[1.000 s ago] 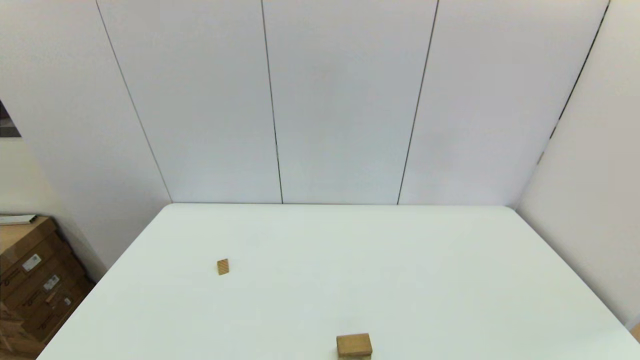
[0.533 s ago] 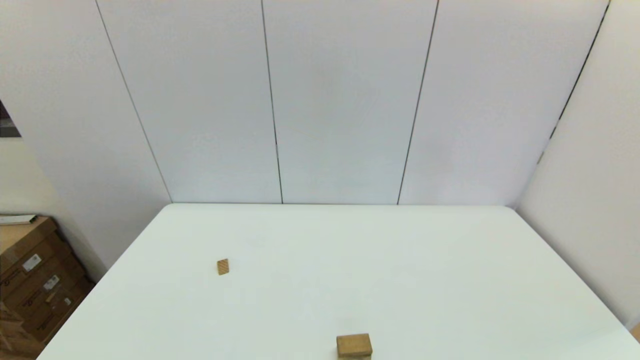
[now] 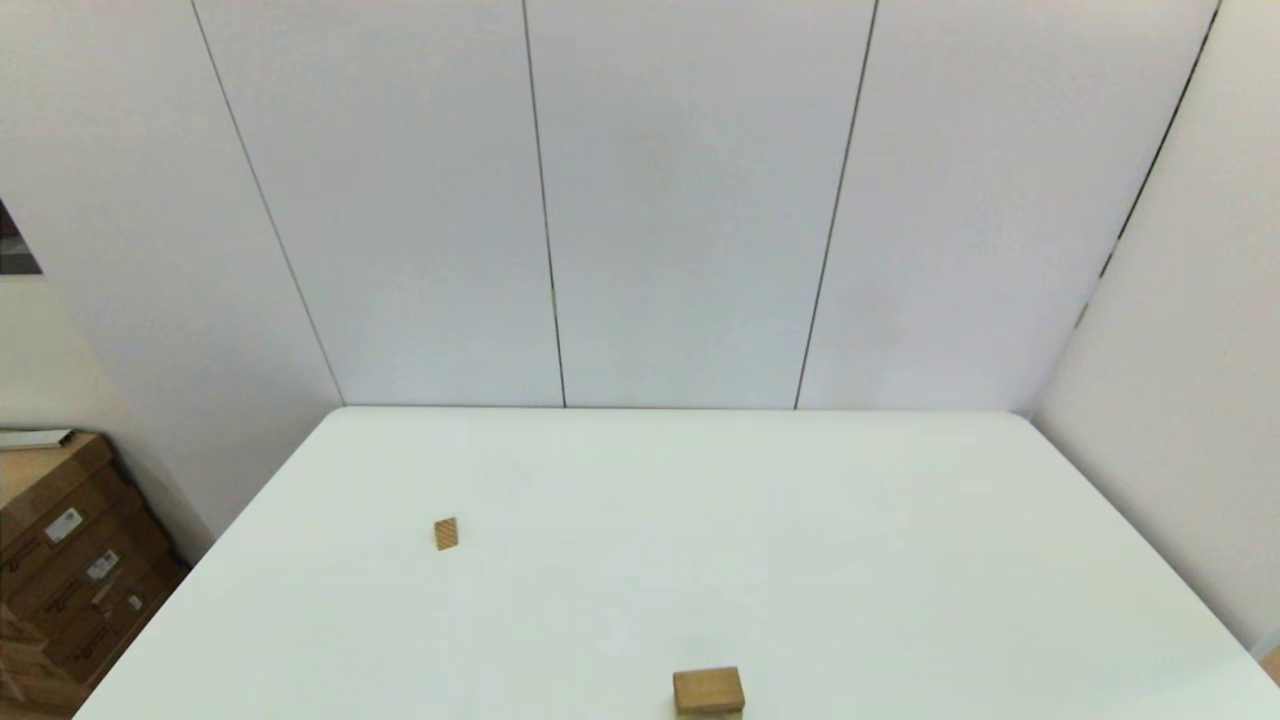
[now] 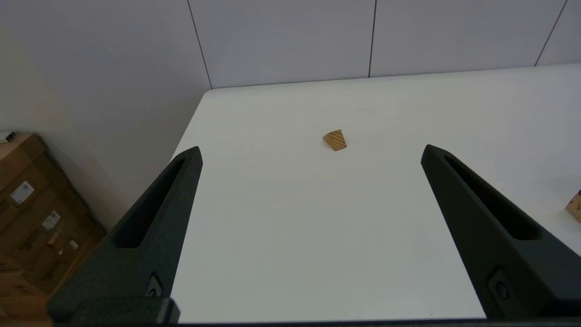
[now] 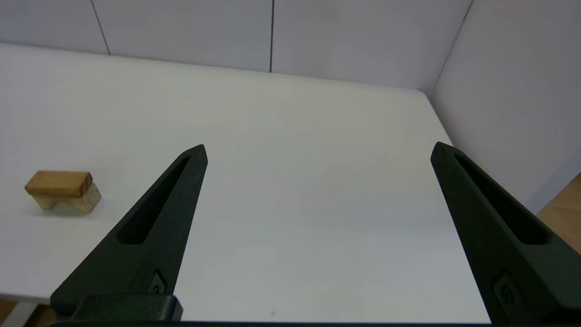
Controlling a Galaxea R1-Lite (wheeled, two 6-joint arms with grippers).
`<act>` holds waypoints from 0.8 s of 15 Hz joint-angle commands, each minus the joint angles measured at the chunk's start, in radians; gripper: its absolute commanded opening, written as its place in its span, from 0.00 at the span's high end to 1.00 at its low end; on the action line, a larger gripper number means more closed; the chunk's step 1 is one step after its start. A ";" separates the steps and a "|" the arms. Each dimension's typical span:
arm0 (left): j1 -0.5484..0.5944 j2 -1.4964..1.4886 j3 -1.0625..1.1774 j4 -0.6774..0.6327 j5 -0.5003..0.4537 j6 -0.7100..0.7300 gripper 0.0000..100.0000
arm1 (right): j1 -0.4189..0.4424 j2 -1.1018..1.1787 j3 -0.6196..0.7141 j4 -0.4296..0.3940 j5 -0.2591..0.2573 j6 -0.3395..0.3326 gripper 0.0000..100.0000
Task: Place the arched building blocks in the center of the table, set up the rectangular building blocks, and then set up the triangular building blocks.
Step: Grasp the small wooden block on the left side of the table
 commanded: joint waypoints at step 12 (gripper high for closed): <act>-0.127 1.473 -0.727 0.008 0.030 -0.472 0.00 | 0.000 0.002 0.006 -0.006 -0.017 0.075 0.00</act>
